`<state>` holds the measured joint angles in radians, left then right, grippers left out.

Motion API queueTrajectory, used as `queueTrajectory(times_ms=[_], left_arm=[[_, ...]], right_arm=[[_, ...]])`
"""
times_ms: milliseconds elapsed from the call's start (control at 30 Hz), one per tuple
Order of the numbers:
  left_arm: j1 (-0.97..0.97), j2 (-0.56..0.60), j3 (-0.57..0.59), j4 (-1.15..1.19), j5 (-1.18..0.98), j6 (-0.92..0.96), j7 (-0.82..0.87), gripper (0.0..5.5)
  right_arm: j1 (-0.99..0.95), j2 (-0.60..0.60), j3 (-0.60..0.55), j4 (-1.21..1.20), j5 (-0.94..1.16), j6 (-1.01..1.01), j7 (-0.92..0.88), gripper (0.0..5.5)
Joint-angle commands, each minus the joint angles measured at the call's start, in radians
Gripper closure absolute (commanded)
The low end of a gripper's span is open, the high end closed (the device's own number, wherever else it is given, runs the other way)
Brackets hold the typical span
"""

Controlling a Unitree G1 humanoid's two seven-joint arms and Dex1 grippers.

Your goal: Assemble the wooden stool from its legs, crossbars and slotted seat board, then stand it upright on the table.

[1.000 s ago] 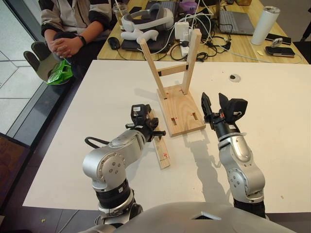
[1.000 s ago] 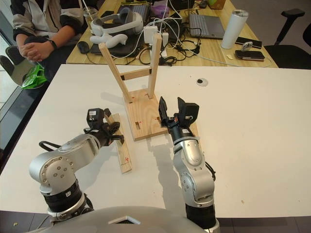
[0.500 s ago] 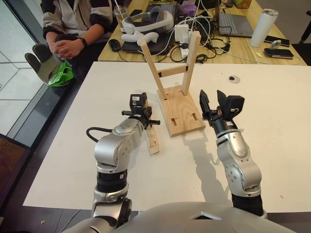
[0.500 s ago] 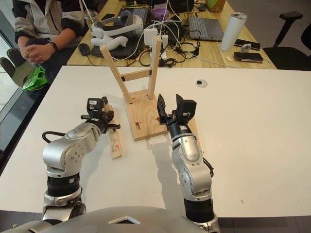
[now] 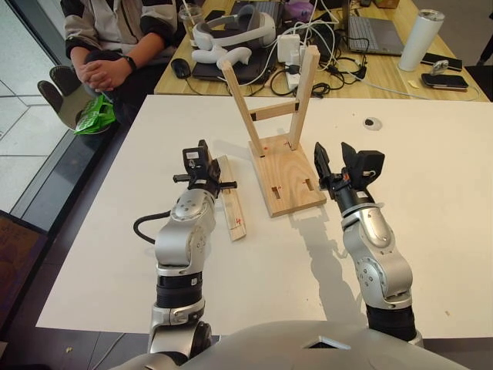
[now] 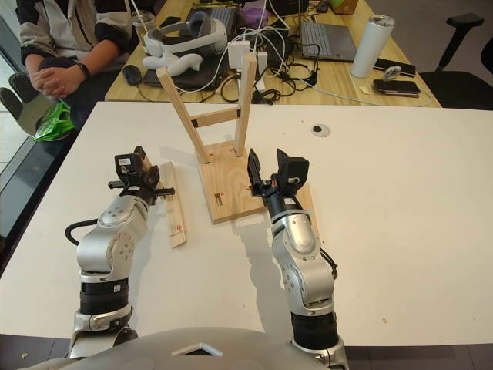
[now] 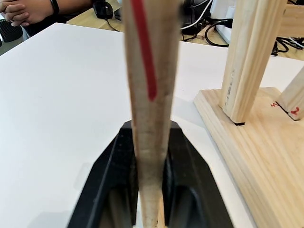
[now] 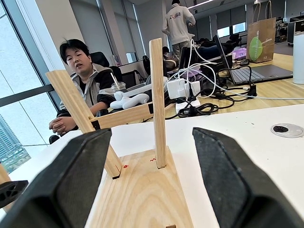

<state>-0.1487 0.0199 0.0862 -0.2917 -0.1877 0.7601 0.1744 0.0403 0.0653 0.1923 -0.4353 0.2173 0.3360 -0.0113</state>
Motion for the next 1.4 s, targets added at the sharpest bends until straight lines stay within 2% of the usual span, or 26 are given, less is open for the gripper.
queueTrajectory(times_ms=[33, 167, 267, 333, 433, 667, 933, 1067, 1200, 1300, 1400], left_arm=[[0.026, -0.094, 0.014, -0.026, -0.005, 0.016, 0.057, 5.09], [-0.019, -0.104, 0.058, -0.086, -0.019, 0.040, 0.078, 5.09], [-0.115, -0.044, 0.134, -0.144, -0.101, 0.139, 0.029, 5.09], [-0.173, -0.002, 0.160, -0.175, -0.181, 0.247, -0.035, 5.09], [-0.225, 0.033, 0.182, -0.220, -0.289, 0.379, -0.112, 5.09], [-0.242, 0.028, 0.137, -0.262, -0.362, 0.483, -0.158, 5.09], [-0.275, 0.002, 0.071, -0.245, -0.360, 0.469, -0.167, 5.09], [-0.265, 0.010, 0.029, -0.273, -0.384, 0.504, -0.198, 5.09], [-0.207, 0.107, -0.052, -0.320, -0.390, 0.522, -0.267, 5.09], [-0.192, 0.167, -0.068, -0.322, -0.383, 0.516, -0.304, 5.09], [-0.201, 0.179, -0.063, -0.309, -0.374, 0.502, -0.309, 5.09]], right_arm=[[-0.015, 0.012, -0.002, 0.012, -0.003, 0.001, 0.006, 2.35], [-0.030, -0.028, 0.015, 0.020, -0.025, -0.005, 0.042, 2.35], [-0.063, -0.213, 0.118, 0.022, -0.075, 0.010, 0.258, 2.35], [-0.098, -0.313, 0.136, 0.055, -0.079, 0.024, 0.381, 2.35], [-0.200, -0.389, 0.131, 0.151, -0.088, 0.021, 0.494, 2.35], [-0.353, -0.313, 0.111, 0.300, -0.063, 0.015, 0.518, 2.35], [-0.365, -0.228, 0.098, 0.331, -0.008, 0.058, 0.529, 0.97], [-0.384, -0.224, 0.105, 0.385, -0.048, 0.036, 0.519, 0.97], [-0.414, -0.243, 0.074, 0.442, -0.091, 0.007, 0.500, 0.97], [-0.429, -0.269, 0.037, 0.458, -0.097, -0.004, 0.501, 0.97], [-0.422, -0.271, 0.031, 0.451, -0.101, -0.002, 0.503, 0.97]])
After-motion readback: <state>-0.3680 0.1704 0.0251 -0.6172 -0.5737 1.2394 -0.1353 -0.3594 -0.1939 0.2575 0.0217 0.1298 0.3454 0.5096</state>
